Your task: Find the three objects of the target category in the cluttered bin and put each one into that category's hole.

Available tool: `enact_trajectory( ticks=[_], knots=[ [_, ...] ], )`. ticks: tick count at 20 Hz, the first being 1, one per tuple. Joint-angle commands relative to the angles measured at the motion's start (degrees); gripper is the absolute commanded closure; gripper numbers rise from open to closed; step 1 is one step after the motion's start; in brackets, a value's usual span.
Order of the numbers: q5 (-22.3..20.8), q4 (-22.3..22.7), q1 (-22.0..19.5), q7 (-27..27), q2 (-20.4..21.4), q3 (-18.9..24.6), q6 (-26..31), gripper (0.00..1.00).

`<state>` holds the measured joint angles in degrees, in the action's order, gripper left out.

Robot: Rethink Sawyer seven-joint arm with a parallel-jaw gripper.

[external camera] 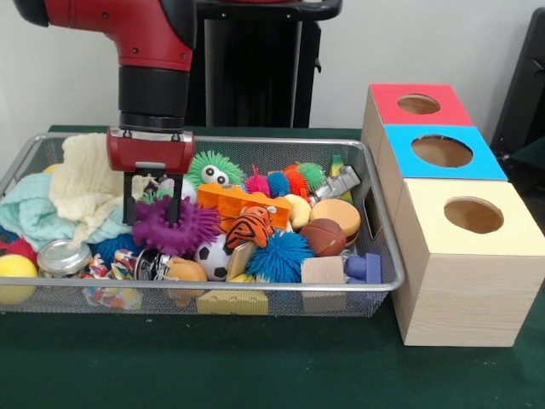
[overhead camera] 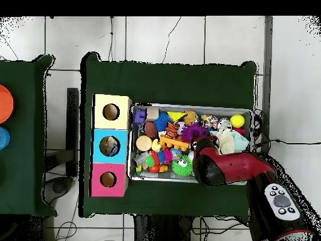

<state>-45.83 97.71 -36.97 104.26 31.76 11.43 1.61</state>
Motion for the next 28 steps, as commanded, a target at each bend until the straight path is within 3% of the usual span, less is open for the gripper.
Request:
enact_trajectory(
  ticks=[1, 4, 9, 13, 18, 28],
  knots=[
    [7.87, 4.07, -3.04, 8.72, -6.64, -2.20, 9.53, 0.00],
    [11.89, 6.47, -5.89, 5.83, -7.23, 0.23, 14.29, 0.00],
    [17.70, 11.67, -8.05, 7.27, -7.45, 1.19, 14.51, 0.00],
    [22.49, 16.05, -13.40, 3.73, -8.59, 6.94, 19.09, 0.00],
    [27.17, 20.14, -13.94, 4.82, -8.57, 7.57, 20.38, 0.00],
    [31.80, 25.82, -14.83, 7.16, -11.15, 9.32, 13.76, 0.00]
  ],
)
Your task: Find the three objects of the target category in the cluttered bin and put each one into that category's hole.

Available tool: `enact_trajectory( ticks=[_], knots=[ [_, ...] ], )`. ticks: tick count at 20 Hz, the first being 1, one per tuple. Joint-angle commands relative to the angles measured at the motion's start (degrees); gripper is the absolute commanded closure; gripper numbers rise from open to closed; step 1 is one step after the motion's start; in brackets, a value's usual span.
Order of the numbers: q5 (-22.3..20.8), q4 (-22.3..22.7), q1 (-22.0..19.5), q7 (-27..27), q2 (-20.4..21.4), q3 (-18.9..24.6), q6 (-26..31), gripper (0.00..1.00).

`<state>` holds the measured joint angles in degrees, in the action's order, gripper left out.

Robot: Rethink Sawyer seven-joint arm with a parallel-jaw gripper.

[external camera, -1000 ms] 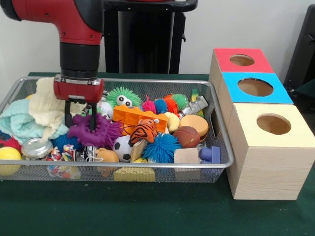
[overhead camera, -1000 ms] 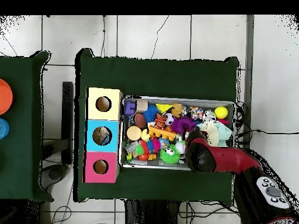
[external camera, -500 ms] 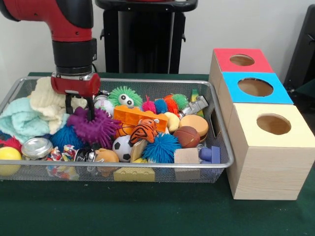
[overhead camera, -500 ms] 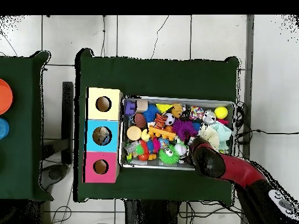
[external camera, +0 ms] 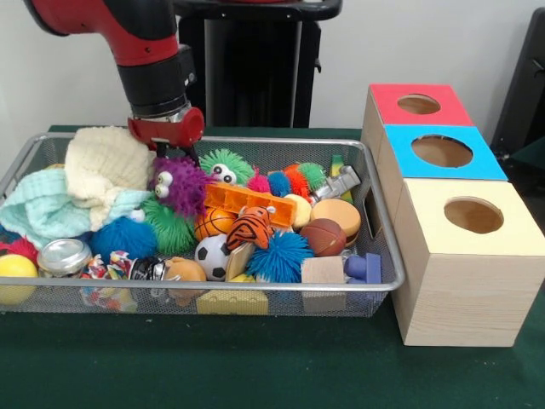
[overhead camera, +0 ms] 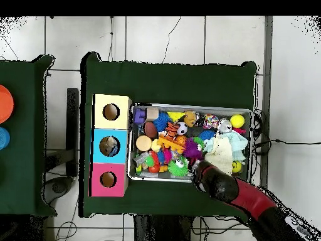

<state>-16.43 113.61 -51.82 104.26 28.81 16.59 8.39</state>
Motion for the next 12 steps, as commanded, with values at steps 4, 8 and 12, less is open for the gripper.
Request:
enact_trajectory(
  ticks=[4, 8, 12],
  knots=[
    [3.05, 10.07, -0.28, 6.32, -9.85, 5.60, 5.52, 0.00],
    [2.95, 10.21, -0.19, 6.96, -11.87, 6.53, 1.86, 0.00],
    [2.84, 9.70, 0.02, 7.07, -13.08, 7.35, 0.79, 0.00]
  ],
)
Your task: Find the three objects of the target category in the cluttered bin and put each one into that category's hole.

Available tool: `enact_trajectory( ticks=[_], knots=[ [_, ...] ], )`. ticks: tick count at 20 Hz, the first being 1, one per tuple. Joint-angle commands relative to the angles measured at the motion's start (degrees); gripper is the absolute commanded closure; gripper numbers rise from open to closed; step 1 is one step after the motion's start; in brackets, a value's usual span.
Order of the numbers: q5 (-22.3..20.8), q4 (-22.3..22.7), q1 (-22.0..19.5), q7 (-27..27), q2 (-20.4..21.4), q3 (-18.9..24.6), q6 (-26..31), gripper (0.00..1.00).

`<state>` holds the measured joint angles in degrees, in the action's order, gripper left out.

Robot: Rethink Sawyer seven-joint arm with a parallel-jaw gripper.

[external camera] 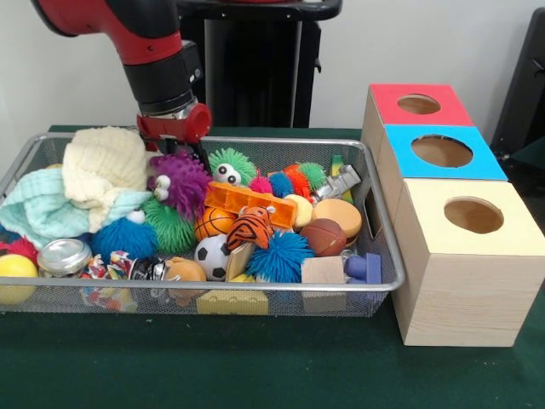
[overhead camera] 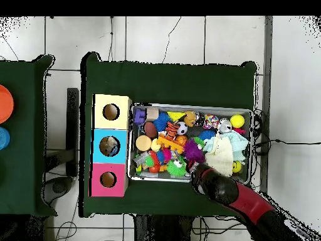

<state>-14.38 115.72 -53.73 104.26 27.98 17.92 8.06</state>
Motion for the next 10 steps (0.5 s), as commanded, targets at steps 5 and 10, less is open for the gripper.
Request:
enact_trajectory(
  ticks=[5, 10],
  knots=[
    [2.18, 8.51, 1.91, 8.22, -12.58, 7.42, 1.00, 0.00],
    [4.62, 10.92, 1.78, 10.85, -13.17, 8.97, -1.24, 0.00]
  ],
)
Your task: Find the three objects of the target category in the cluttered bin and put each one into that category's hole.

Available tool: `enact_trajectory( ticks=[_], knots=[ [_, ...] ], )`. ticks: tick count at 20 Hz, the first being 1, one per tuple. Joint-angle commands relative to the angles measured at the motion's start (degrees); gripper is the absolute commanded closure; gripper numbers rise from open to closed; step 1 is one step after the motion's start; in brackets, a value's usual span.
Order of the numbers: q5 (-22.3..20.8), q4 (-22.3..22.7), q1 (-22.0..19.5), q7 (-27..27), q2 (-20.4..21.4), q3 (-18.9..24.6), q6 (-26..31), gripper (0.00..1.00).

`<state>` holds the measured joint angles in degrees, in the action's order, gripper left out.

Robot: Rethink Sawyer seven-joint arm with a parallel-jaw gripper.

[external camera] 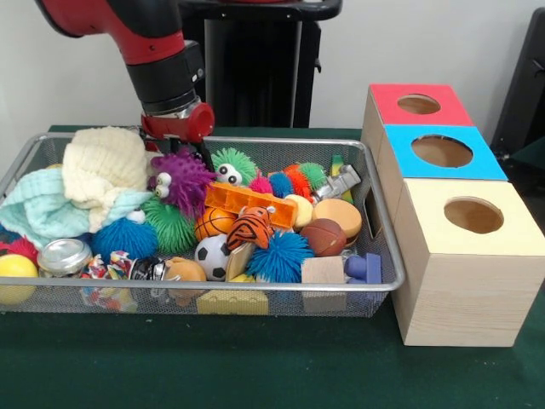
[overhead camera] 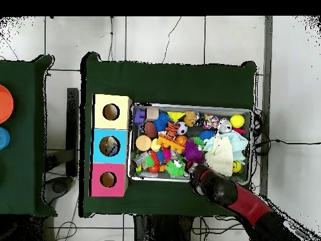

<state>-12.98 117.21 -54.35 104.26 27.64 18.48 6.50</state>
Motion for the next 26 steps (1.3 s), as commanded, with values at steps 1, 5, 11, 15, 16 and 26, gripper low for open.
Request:
enact_trajectory(
  ticks=[1, 5, 11, 15, 16, 26],
  knots=[
    [3.93, 10.20, 2.52, 11.84, -12.91, 8.79, -0.74, 0.00],
    [7.66, 14.02, 3.93, 17.35, -13.11, 10.27, -6.63, 0.00],
    [12.36, 18.30, 6.31, 24.49, -14.24, 12.80, -16.96, 0.00],
    [15.19, 19.02, 7.90, 26.14, -13.84, 13.35, -19.57, 0.00],
    [15.52, 19.15, 7.87, 26.23, -13.86, 13.61, -19.65, 0.00],
    [16.67, 20.02, 7.50, 26.97, -11.58, 14.61, -17.23, 0.00]
  ],
)
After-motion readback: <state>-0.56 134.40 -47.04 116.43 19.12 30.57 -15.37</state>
